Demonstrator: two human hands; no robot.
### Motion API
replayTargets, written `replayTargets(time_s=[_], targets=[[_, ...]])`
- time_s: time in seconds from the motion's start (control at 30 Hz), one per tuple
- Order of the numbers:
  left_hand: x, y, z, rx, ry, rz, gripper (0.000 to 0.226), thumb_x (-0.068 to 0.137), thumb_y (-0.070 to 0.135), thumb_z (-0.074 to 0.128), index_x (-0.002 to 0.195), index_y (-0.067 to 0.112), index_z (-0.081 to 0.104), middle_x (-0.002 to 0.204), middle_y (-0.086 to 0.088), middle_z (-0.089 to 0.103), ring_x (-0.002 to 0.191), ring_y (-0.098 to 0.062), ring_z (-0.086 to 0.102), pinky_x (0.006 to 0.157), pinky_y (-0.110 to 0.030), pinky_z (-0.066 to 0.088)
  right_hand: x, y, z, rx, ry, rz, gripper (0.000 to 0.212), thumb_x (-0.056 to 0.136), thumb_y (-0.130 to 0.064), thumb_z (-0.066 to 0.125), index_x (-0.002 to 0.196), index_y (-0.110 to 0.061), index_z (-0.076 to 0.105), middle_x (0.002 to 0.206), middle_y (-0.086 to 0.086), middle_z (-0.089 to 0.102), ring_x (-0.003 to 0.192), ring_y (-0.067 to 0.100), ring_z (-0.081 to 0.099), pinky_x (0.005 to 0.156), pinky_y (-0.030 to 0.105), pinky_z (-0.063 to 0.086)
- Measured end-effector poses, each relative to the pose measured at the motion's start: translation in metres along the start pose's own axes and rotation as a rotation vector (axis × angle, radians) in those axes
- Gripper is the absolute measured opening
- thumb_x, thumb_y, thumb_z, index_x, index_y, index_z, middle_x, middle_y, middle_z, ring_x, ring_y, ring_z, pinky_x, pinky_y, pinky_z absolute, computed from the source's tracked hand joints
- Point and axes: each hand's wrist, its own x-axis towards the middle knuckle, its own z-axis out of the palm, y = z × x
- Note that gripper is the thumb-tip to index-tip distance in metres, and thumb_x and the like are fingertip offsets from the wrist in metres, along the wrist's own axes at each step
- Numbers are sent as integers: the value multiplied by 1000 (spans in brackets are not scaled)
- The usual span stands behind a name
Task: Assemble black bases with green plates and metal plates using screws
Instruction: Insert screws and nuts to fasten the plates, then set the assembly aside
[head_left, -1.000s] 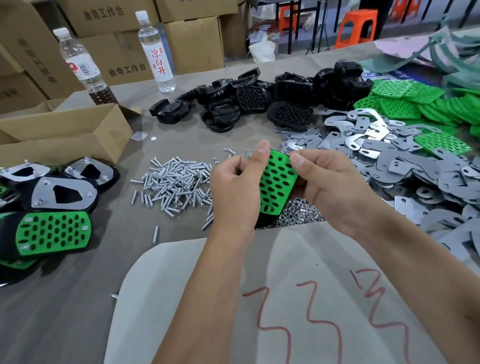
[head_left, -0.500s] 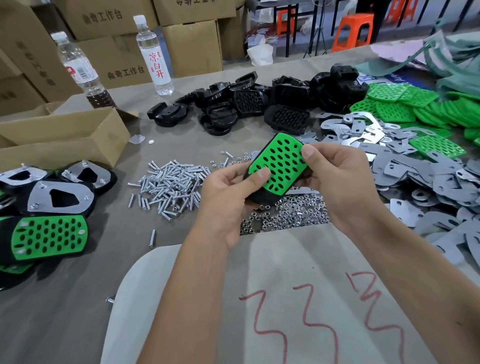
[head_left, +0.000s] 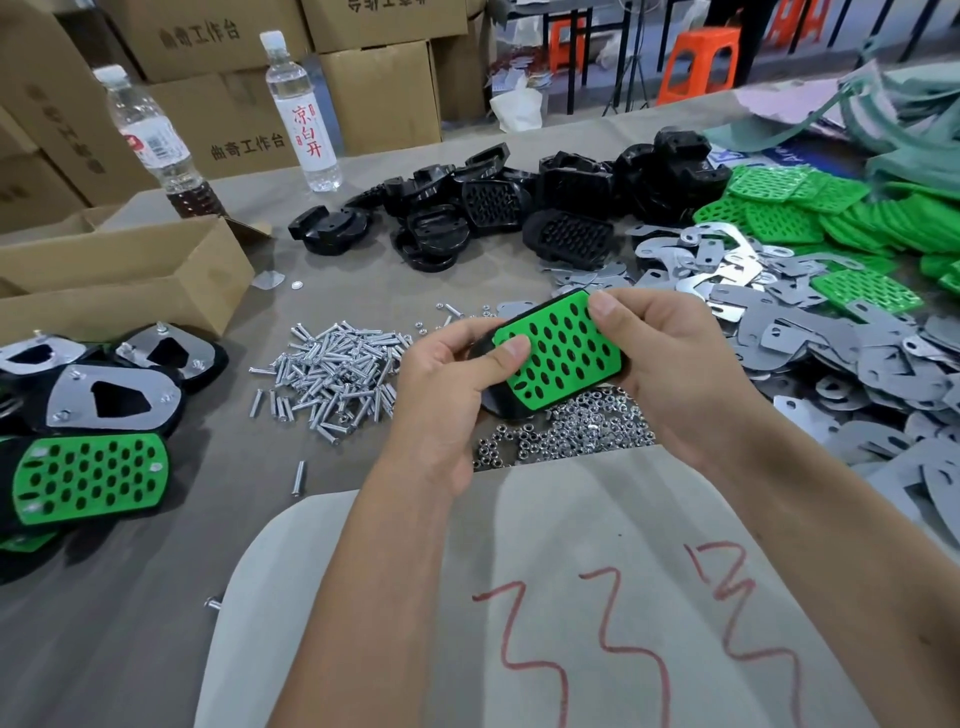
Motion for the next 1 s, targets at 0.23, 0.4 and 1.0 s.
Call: replayTargets(time_s=[0.23,0.4,1.0], targets=[[-3,-3,5,137,53,112,8,85,8,73,83,15,72,85,-8,70,75,-24,70,57,-43,61,-1,3,5,-118,47,-106,22,106,-14,56,100,-10,77,96,19,75,88,25,68,91,56,56],[-2,-7,8,436,70,305,24,82,35,73,85,11,74,85,-13,74,76,-24,66,76,-40,54,-6,7,10,-135,-111,-123,23,104,-11,59,104,-20,80,98,3,80,95,18,74,89,38,58],[1,-13,14,446,174,294,17,89,20,79,83,6,72,76,0,71,70,-10,62,71,-31,53,-6,6,0,275,-172,213,38,96,-21,61,118,8,70,113,23,73,96,28,67,100,48,55]])
